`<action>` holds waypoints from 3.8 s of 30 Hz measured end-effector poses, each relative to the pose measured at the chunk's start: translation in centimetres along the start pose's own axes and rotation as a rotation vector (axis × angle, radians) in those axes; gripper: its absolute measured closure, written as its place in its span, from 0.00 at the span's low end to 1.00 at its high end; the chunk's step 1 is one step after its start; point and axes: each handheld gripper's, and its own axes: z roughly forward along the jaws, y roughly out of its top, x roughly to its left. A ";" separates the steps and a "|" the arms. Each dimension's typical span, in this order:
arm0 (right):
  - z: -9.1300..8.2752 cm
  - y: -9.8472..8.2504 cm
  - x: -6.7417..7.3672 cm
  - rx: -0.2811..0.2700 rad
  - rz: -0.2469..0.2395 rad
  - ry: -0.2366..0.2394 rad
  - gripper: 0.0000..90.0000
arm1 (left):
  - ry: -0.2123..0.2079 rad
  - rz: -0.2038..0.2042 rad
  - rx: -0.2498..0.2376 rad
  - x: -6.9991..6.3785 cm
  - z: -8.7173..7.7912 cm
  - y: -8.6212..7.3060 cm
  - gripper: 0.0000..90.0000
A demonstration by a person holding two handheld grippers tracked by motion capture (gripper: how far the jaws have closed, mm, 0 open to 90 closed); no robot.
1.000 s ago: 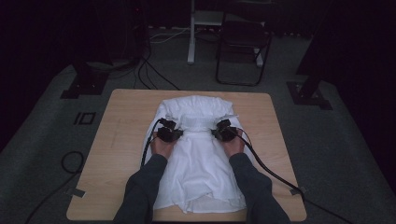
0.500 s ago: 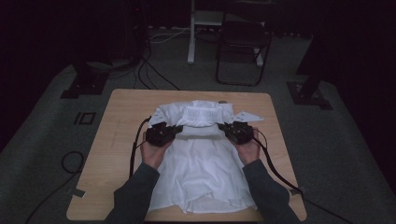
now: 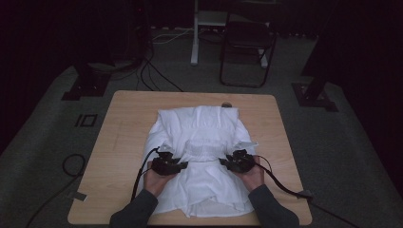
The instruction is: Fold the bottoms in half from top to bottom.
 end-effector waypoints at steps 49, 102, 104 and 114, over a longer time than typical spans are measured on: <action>-4.3 -0.6 0.1 -0.203 -0.085 0.098 0.81 | 0.000 0.083 -0.022 -1.8 -0.6 0.2 0.83; 4.3 1.9 -2.6 -0.062 -0.052 -0.175 0.53 | 0.095 0.073 -0.048 1.3 3.3 1.5 0.62; 3.9 1.5 -2.3 -0.063 -0.059 -0.164 0.53 | 0.100 0.076 -0.051 0.6 2.9 0.8 0.62; 1.8 -1.2 0.6 -0.051 -0.120 -0.119 0.52 | 0.076 0.070 -0.047 -1.1 -0.4 -0.1 0.58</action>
